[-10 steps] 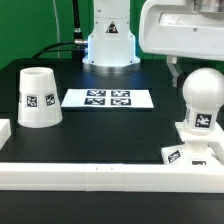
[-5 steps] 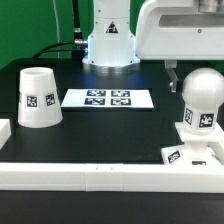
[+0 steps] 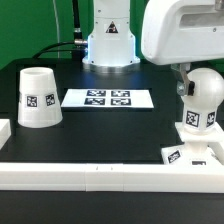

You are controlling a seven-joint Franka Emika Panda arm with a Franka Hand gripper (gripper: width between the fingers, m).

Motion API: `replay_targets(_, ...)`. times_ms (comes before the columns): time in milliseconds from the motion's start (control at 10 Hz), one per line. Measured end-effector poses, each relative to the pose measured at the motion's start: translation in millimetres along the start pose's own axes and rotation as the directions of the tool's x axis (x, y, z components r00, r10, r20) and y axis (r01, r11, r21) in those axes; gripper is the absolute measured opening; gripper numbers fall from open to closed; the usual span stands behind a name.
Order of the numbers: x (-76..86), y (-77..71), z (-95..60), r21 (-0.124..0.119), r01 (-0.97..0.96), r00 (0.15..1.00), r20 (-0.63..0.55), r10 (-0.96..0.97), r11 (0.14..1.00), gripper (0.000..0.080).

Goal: Assemble lamp

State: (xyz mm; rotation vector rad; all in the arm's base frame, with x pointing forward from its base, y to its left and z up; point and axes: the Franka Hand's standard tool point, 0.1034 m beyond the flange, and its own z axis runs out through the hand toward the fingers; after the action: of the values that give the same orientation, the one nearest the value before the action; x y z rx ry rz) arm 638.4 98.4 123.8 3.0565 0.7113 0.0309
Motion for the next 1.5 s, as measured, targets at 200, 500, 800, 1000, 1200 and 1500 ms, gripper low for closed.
replay_targets(200,-1.5,4.2,0.2,-0.014,0.175,0.985,0.008,-0.175,0.985,0.0699)
replay_targets(500,-3.4,9.7,0.1,-0.028,0.377,0.926,0.026,-0.377,0.926,0.0699)
replay_targets(800,-2.8,8.5,-0.3,-0.045,0.579,0.815,0.06,-0.576,0.814,0.0699)
replay_targets(1000,-3.1,8.2,0.8,-0.041,0.703,0.711,0.079,-0.699,0.71,0.0699)
replay_targets(1200,-4.2,9.5,2.4,-0.036,0.797,0.603,0.106,-0.791,0.603,0.0699)
replay_targets(1500,-5.4,11.2,3.6,-0.02,0.897,0.441,0.133,-0.888,0.442,0.0699)
